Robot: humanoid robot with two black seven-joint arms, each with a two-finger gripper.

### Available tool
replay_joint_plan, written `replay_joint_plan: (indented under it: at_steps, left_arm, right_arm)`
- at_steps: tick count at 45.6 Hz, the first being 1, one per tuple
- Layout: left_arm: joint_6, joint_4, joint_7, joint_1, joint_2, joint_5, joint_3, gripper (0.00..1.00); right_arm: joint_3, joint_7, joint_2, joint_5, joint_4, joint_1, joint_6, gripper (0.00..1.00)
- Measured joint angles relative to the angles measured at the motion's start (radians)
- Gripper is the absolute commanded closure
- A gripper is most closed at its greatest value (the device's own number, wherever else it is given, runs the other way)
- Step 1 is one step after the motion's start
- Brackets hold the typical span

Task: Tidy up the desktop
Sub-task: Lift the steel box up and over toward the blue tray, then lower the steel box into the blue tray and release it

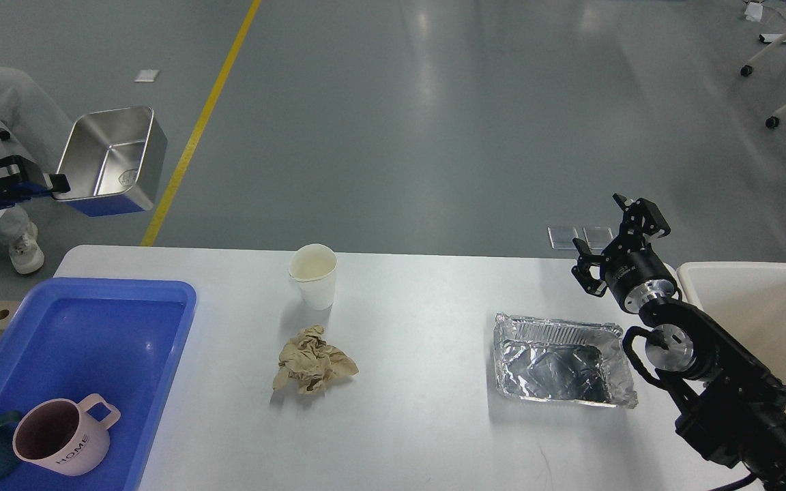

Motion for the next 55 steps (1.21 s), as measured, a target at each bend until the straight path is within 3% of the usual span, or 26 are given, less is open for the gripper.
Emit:
replay_joint_plan:
  at_steps: [12, 24, 33, 46, 55]
  left_arm:
    - [0.017, -0.002, 0.007, 0.017, 0.012, -0.009, 0.021, 0.99]
    - [0.212, 0.079, 0.008, 0.170, -0.059, -0.009, 0.124, 0.99]
    - [0.284, 0.177, 0.004, 0.283, -0.087, -0.009, 0.133, 0.99]
    - [0.311, 0.395, 0.000, 0.366, -0.227, -0.005, 0.135, 0.99]
    - [0.321, 0.450, -0.001, 0.369, -0.296, 0.003, 0.133, 0.98]
  right_arm:
    - [0.000, 0.000, 0.005, 0.000, 0.000, 0.001, -0.002, 0.00]
    - [-0.001, 0.000, 0.004, -0.002, -0.001, -0.004, -0.002, 0.00]
    - [-0.002, 0.000, 0.002, -0.003, -0.001, -0.007, -0.002, 0.00]
    - [-0.002, 0.000, 0.002, -0.003, -0.001, -0.011, -0.001, 0.00]
    - [-0.002, 0.000, 0.000, -0.003, -0.001, -0.014, -0.001, 0.00]
